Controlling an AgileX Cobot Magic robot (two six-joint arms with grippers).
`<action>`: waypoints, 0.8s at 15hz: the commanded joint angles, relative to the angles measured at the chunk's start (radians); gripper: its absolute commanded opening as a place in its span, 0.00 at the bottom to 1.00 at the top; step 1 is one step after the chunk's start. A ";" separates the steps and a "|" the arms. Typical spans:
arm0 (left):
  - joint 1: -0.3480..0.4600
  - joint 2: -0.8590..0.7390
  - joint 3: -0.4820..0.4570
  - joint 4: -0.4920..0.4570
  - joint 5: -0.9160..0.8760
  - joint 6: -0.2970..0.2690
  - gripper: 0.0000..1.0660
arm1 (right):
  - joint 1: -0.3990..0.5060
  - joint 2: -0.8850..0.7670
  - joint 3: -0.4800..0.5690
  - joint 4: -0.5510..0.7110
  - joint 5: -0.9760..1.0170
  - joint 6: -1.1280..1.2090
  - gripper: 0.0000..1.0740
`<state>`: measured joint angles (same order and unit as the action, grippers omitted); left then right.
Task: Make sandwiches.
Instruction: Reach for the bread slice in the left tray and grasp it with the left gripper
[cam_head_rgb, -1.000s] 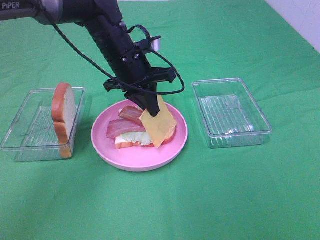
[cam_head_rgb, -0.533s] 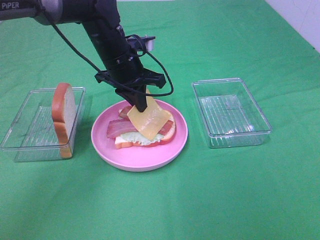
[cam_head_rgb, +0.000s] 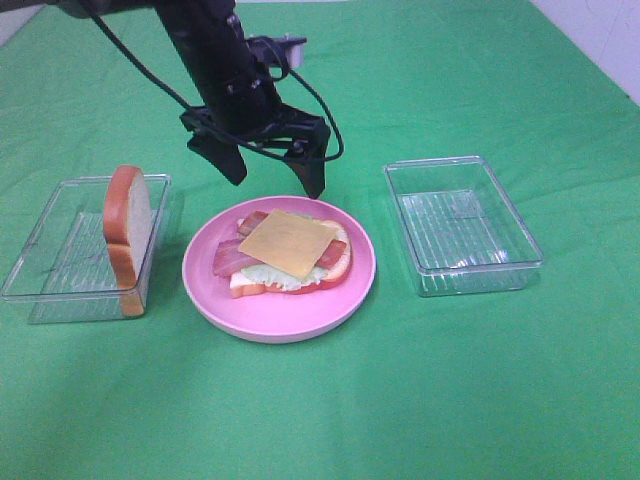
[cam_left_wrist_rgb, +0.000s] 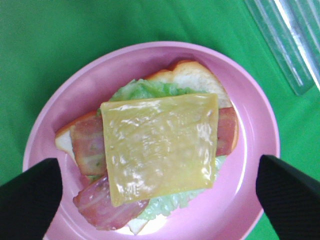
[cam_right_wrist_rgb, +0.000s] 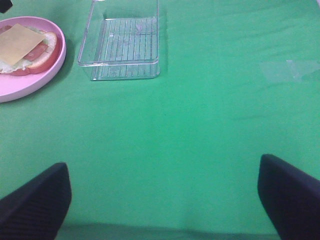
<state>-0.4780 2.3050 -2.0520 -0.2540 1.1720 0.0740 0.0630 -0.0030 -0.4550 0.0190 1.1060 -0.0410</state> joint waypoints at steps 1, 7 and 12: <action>-0.004 -0.029 -0.091 0.006 0.152 -0.026 0.95 | -0.003 -0.032 0.003 0.001 -0.005 -0.008 0.90; -0.004 -0.234 0.044 0.161 0.148 -0.168 0.95 | -0.003 -0.032 0.003 0.002 -0.005 -0.008 0.90; 0.094 -0.470 0.368 0.296 0.148 -0.278 0.95 | -0.003 -0.032 0.003 0.002 -0.005 -0.008 0.90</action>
<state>-0.3750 1.8340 -1.6830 0.0320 1.2190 -0.1920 0.0630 -0.0030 -0.4550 0.0200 1.1060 -0.0410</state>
